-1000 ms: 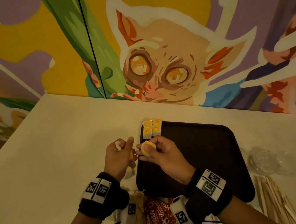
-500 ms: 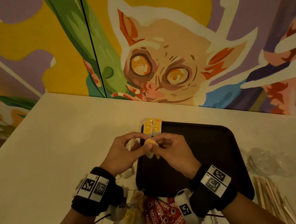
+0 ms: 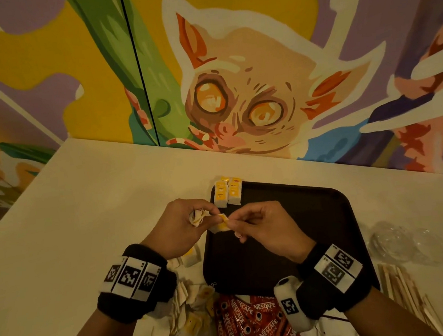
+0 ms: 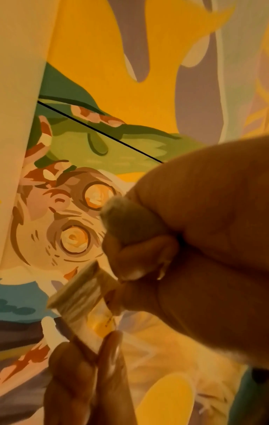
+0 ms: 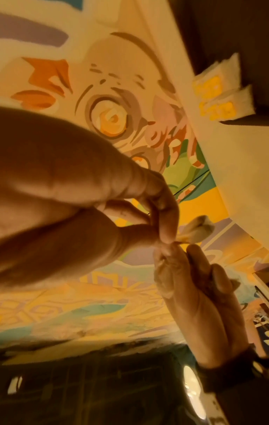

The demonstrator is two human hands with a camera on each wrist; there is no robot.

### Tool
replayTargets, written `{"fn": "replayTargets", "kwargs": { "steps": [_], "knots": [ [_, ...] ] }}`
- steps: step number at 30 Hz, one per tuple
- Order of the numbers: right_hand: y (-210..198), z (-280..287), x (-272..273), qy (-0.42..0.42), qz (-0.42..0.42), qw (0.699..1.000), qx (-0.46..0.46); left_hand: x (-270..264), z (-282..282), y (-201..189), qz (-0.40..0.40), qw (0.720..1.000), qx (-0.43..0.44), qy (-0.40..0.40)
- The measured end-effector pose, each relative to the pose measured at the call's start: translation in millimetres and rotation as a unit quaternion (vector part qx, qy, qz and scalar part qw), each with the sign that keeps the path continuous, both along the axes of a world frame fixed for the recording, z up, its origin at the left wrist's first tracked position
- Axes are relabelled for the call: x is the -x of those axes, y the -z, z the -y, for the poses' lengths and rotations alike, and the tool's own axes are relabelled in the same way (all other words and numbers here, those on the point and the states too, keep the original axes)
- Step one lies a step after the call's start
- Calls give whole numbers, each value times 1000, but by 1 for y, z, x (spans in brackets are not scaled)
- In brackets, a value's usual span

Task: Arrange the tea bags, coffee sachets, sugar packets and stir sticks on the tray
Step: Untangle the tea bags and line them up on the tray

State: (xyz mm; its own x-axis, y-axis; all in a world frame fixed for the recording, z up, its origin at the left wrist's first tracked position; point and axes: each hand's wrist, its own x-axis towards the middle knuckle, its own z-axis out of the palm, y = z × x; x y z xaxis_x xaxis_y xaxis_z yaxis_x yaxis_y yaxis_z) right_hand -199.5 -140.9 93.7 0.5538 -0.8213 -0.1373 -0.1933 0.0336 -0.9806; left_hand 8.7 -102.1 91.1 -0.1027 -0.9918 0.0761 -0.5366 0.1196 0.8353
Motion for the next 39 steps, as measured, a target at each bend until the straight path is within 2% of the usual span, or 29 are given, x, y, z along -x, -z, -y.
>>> {"fn": "replayTargets", "kwargs": {
  "steps": [4,7,9,13,17,21,27,32,36,39],
  "knots": [
    [-6,7,6,-37,-101,994,32,1,1,0,43,999,16,14],
    [-17,12,11,-73,-211,971,89,1,1,1,75,997,23,15],
    [-26,13,13,-90,-238,959,125,2,0,1,91,995,28,20],
    [-29,15,11,-69,-168,971,153,7,-4,-7,67,994,38,71],
    [-17,13,2,-16,-58,992,109,16,-9,-19,-36,993,46,98],
    [2,7,-5,40,23,998,44,24,-9,-20,-129,987,91,14],
    [14,-7,-12,62,58,996,-24,33,-10,-4,-176,972,110,-106],
    [21,-10,-16,36,34,998,-32,37,-9,18,-163,965,94,-185],
    [30,-4,-19,47,-30,998,23,39,-9,27,-159,962,72,-210],
    [43,14,-20,77,-85,993,12,34,-6,36,-162,955,24,-249]
  ]
}}
